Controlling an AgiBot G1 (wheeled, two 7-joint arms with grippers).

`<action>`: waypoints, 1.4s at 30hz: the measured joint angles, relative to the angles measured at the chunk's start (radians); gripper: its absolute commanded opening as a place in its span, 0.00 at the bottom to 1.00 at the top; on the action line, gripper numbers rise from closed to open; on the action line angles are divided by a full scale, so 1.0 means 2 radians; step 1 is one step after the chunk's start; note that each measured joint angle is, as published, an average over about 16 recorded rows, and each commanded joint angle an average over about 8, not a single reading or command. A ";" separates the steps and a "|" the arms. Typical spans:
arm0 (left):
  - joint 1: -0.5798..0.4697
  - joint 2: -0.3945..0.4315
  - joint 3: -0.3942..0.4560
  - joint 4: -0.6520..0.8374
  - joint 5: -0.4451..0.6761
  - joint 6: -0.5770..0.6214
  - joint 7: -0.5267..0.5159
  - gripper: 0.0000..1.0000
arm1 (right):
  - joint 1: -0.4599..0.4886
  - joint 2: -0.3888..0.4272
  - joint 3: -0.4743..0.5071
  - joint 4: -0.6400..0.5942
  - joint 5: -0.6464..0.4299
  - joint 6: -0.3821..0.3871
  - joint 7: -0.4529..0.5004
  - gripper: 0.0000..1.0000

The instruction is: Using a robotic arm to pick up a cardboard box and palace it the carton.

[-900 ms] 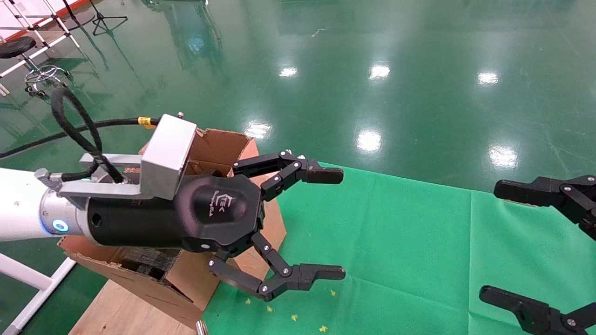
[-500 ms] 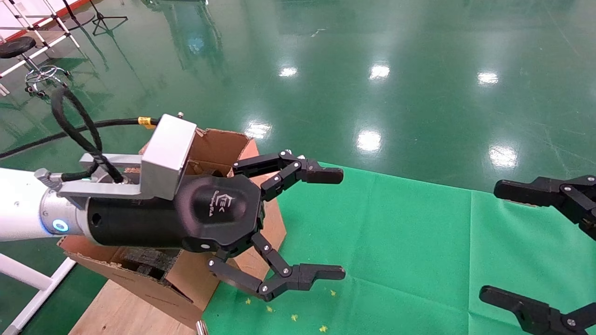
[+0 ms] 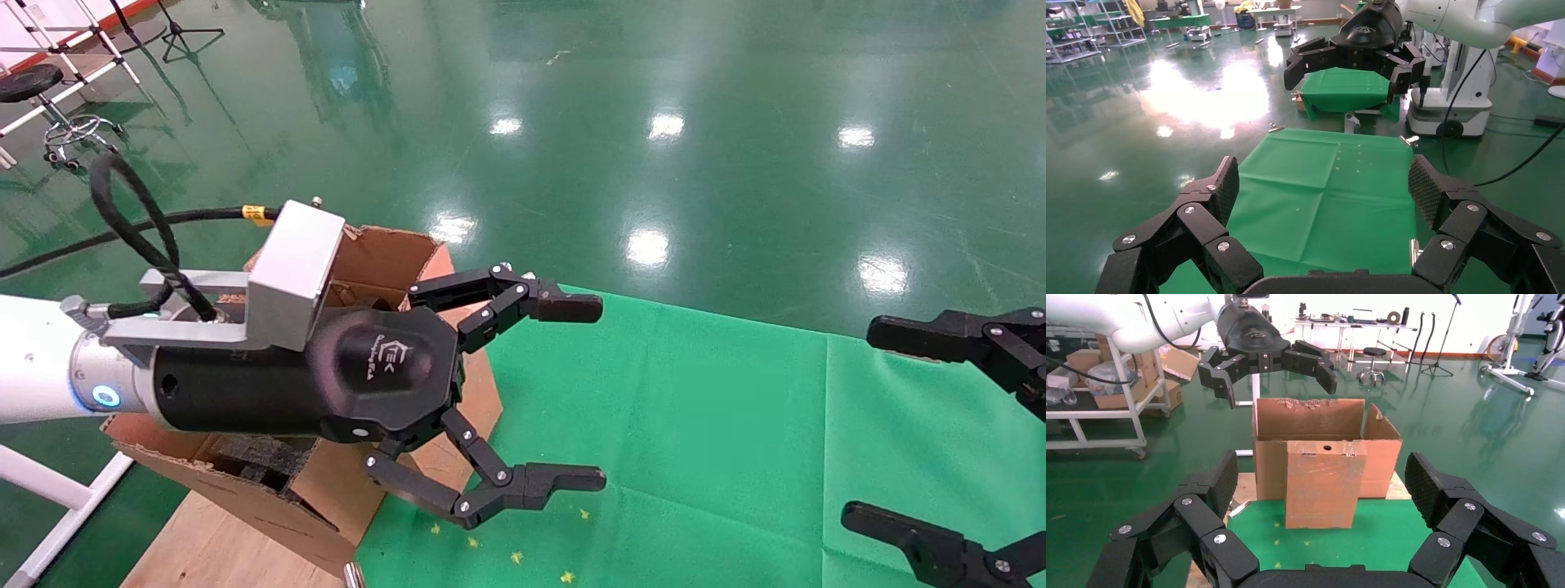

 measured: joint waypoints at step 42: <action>-0.136 -0.035 0.118 -0.033 0.403 -0.135 -0.351 1.00 | 0.000 0.000 0.000 0.000 0.000 0.000 0.000 0.00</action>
